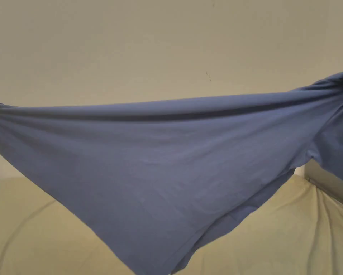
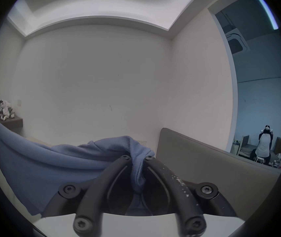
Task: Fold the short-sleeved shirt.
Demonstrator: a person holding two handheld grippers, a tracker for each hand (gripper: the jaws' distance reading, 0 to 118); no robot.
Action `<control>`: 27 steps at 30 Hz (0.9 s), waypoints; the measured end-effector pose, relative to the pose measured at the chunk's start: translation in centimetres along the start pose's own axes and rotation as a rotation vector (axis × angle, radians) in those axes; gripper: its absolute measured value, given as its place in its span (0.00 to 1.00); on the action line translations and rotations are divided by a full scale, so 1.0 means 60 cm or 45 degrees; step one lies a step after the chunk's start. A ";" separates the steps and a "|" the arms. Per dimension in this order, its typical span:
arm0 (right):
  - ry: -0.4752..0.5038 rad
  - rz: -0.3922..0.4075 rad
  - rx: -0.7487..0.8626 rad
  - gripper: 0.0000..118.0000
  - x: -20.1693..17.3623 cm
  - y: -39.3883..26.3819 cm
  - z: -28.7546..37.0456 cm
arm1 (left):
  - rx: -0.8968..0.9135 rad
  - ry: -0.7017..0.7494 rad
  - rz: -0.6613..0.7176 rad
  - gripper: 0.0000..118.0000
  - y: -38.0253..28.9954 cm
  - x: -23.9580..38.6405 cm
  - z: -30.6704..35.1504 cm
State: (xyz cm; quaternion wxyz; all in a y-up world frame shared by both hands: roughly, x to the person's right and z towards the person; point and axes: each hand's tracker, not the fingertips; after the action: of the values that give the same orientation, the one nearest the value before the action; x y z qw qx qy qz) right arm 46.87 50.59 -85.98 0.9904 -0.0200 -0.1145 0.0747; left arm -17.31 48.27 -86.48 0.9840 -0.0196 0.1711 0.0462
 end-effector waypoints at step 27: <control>0.021 -0.016 -0.455 0.09 -0.109 -0.562 0.001 | -0.409 0.037 -0.302 0.01 -0.526 0.004 -0.071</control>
State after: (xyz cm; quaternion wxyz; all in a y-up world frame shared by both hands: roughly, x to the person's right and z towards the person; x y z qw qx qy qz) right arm 45.38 16.27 -85.50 0.9724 -0.1955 -0.1180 0.0468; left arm -15.44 16.64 -89.83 0.9642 -0.1970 0.1721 -0.0437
